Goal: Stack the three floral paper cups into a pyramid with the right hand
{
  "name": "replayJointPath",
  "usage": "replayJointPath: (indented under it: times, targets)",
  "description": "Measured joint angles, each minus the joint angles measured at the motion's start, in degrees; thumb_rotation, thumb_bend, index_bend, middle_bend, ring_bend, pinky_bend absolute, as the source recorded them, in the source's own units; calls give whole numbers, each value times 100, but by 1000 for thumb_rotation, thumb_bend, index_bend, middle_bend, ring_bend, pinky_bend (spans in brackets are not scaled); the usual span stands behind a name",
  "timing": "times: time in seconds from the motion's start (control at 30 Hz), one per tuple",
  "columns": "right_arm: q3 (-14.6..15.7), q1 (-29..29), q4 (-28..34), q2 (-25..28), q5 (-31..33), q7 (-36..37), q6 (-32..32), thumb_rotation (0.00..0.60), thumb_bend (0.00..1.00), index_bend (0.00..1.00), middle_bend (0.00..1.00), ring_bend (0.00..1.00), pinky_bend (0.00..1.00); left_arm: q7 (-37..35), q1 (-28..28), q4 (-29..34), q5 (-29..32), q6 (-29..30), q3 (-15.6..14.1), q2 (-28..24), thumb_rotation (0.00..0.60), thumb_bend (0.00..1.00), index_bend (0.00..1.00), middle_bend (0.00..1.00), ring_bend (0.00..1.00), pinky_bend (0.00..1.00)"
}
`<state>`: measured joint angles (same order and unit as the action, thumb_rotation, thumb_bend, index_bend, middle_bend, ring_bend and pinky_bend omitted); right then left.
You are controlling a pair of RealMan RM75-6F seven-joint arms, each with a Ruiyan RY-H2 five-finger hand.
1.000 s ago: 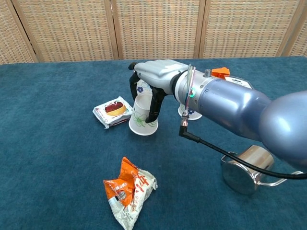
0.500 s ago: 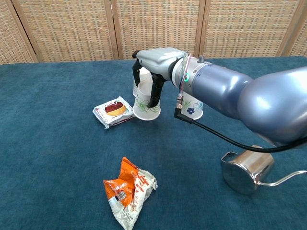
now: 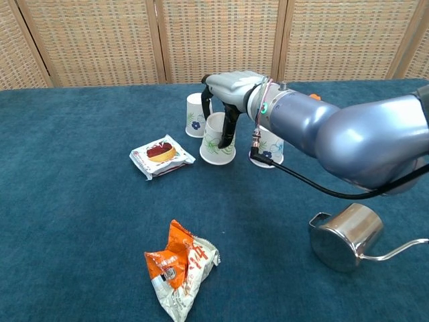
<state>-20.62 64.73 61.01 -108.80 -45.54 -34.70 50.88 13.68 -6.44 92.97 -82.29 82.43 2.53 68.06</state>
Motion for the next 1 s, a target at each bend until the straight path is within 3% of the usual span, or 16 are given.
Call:
replayJointPath:
  times: [0.4, 1.0]
  targets:
    - [41, -15, -273, -2, 91, -55, -137, 600, 41, 495, 8, 0, 0, 8, -18, 16, -36, -24, -31, 19, 600, 200, 0, 0, 0, 0]
    - [99, -34, 392, 356, 746, -794, -11, 600, 41, 495, 2, 0, 0, -16, -11, 30, -58, 16, -40, 2, 600, 199, 0, 0, 0, 0]
